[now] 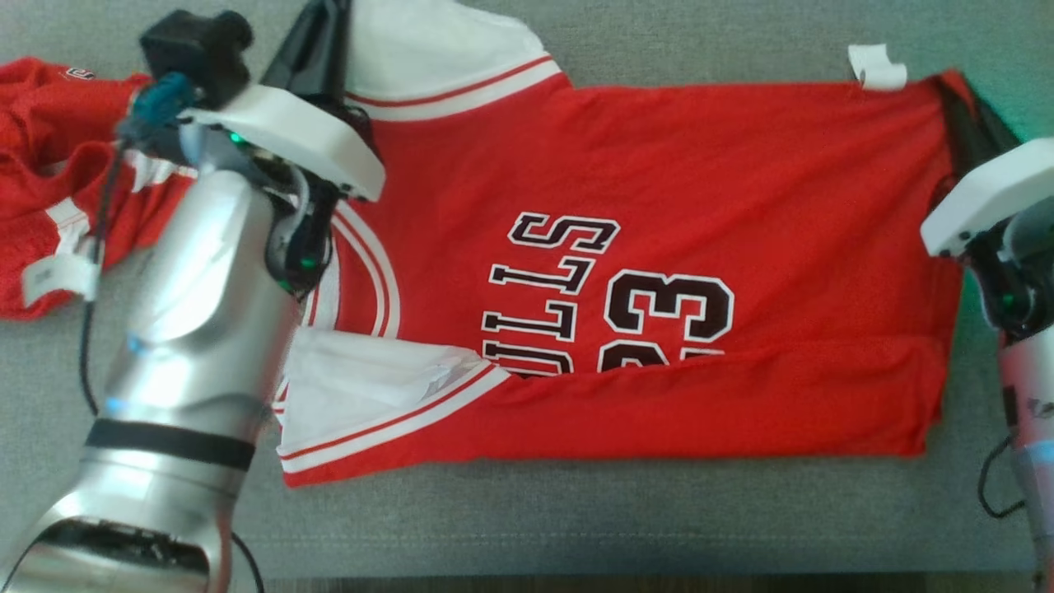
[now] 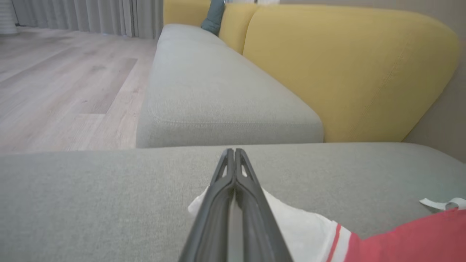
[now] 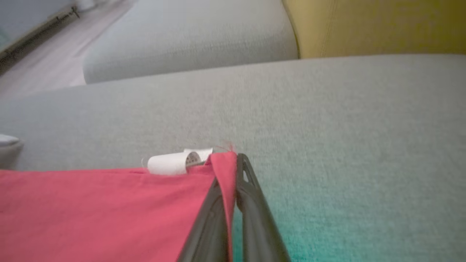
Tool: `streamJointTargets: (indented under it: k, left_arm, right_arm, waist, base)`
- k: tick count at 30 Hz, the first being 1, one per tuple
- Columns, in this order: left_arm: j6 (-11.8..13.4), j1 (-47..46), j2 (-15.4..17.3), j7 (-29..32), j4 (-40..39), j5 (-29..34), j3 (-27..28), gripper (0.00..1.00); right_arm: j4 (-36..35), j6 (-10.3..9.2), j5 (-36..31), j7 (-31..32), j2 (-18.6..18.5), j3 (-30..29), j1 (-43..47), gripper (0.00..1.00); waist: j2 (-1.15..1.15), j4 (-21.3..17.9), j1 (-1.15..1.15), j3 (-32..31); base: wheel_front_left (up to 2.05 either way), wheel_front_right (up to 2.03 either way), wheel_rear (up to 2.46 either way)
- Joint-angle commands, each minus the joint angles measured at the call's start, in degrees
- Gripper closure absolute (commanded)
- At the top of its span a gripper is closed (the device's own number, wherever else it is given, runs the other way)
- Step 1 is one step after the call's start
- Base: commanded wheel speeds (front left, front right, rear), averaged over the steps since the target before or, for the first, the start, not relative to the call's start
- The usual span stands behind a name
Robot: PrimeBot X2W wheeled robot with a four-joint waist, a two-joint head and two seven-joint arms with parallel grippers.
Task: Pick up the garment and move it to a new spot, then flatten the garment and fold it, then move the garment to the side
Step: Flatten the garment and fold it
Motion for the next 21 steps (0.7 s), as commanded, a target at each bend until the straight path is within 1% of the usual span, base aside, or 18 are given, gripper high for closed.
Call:
streamJointTargets:
  k: [1,6,10,11,13,18,21]
  left_arm:
    - [0.66,-0.31,2.75,-0.7,-4.07,0.75,2.95,1.0]
    - [1.26,3.71,4.09,-0.7,-10.88,2.11,4.86,1.0]
    - [1.8,8.73,4.87,-0.7,-17.67,3.07,6.08,1.0]
    - [1.8,8.73,4.87,-0.7,-17.67,3.07,6.08,1.0]
    - [2.03,11.66,5.25,-0.7,-21.16,3.36,6.66,1.0]
    - [3.49,21.61,6.14,-0.7,-30.59,3.56,8.82,1.0]
    - [3.85,28.12,6.73,-0.64,-33.28,3.07,8.96,1.0]
  right_arm:
    - [-3.53,-0.05,1.18,-1.84,-0.87,0.39,-0.57,1.0]
    - [-8.38,-0.05,3.51,-5.3,-0.35,-0.07,2.01,1.0]
    - [-11.75,-0.05,5.2,-6.37,-0.1,-0.85,5.45,1.0]
    - [-11.75,-0.05,5.2,-6.37,-0.1,-0.85,5.45,1.0]
    - [-13.37,-0.05,5.88,-6.45,0.13,-1.24,7.67,1.0]
    - [-17.34,-0.05,7.35,-6.34,1.07,-2.19,14.42,1.0]
    - [-19.38,-0.05,7.82,-6.32,1.76,-2.31,18.39,1.0]
  waist:
    - [0.0,-0.03,0.0,-0.45]
    - [0.0,-0.25,0.0,-1.63]
    - [0.0,-0.25,0.0,-2.28]
    - [0.0,-0.25,0.0,-2.28]
    - [0.0,-0.26,0.0,-2.59]
    - [0.0,-0.47,0.0,-3.31]
    - [0.0,-0.65,0.0,-3.72]
  base:
    - [0.0,0.0,0.0]
    - [0.0,0.0,0.0]
    - [0.0,0.0,0.0]
    - [0.0,0.0,0.0]
    - [0.0,0.0,0.0]
    - [0.0,0.0,0.0]
    - [0.0,0.0,0.0]
